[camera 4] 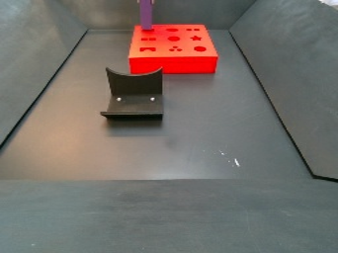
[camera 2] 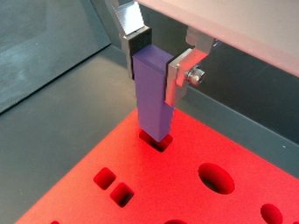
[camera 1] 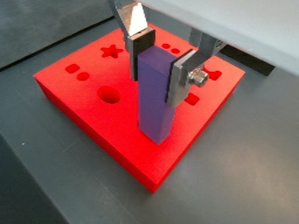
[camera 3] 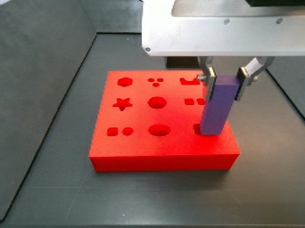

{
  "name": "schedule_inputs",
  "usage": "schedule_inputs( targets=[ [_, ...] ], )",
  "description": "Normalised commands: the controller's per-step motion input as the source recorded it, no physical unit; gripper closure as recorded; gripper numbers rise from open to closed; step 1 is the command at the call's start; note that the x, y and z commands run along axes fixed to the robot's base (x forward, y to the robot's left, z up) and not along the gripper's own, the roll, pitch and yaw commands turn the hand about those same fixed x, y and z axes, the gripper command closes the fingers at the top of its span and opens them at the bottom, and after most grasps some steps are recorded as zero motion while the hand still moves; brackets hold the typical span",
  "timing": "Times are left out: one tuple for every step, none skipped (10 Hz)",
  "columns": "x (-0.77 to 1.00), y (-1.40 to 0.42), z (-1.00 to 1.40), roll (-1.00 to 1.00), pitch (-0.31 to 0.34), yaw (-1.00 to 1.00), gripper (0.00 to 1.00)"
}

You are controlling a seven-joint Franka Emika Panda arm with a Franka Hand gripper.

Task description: Insert the rectangle object.

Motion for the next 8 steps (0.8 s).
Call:
schedule_inputs(
  targets=[
    [-0.01, 0.05, -0.11, 0.1, -0.01, 0.15, 1.0],
    [-0.1, 0.0, -0.11, 0.09, -0.011, 0.08, 1.0],
    [-0.12, 0.0, -0.11, 0.1, -0.009, 0.05, 1.0],
    [-0.02, -0.04, -0.13, 0.11, 0.0, 0.02, 1.0],
    [0.0, -0.04, -0.13, 0.11, 0.0, 0.07, 1.0],
    [0.18, -0.01, -0.15, 0.08, 0.0, 0.19, 1.0],
    [0.19, -0.02, -0.17, 0.08, 0.0, 0.21, 1.0],
    [0.19, -0.03, -0.28, 0.09, 0.01, 0.12, 1.0]
  ],
)
